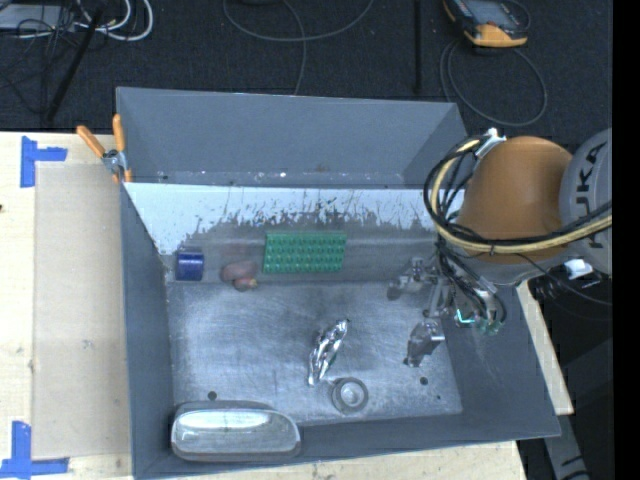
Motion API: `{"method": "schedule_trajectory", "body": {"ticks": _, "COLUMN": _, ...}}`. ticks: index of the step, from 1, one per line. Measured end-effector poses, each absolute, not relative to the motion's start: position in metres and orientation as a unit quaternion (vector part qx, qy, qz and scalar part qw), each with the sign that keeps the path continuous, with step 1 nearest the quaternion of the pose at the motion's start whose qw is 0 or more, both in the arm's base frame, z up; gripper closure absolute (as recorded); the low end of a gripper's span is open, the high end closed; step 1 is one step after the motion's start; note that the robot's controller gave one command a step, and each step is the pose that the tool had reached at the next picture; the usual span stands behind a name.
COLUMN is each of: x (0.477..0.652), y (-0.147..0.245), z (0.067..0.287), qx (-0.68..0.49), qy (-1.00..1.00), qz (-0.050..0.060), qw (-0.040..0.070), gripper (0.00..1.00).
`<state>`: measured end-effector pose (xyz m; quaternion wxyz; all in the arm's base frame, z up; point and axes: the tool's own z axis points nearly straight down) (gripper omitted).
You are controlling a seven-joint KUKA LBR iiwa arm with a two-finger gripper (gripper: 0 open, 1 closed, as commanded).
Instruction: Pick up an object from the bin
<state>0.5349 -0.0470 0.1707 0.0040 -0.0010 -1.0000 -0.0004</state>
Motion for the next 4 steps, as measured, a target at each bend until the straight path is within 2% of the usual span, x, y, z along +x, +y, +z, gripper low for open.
{"method": "schedule_trajectory", "body": {"ticks": 1, "x": 0.539, "y": 0.083, "z": 0.075, "qx": 0.002, "qy": -1.000, "qz": -0.001, "qw": 0.001, "gripper": 0.00}}
{"method": "schedule_trajectory", "body": {"ticks": 2, "x": 0.522, "y": 0.038, "z": 0.073, "qx": 0.021, "qy": -1.000, "qz": -0.001, "qw": -0.004, "gripper": 0.00}}
{"method": "schedule_trajectory", "body": {"ticks": 3, "x": 0.522, "y": 0.039, "z": 0.074, "qx": 0.022, "qy": -1.000, "qz": -0.001, "qw": -0.002, "gripper": 1.00}}
{"method": "schedule_trajectory", "body": {"ticks": 4, "x": 0.546, "y": 0.028, "z": 0.204, "qx": 0.207, "qy": -0.978, "qz": 0.000, "qw": -0.003, "gripper": 1.00}}
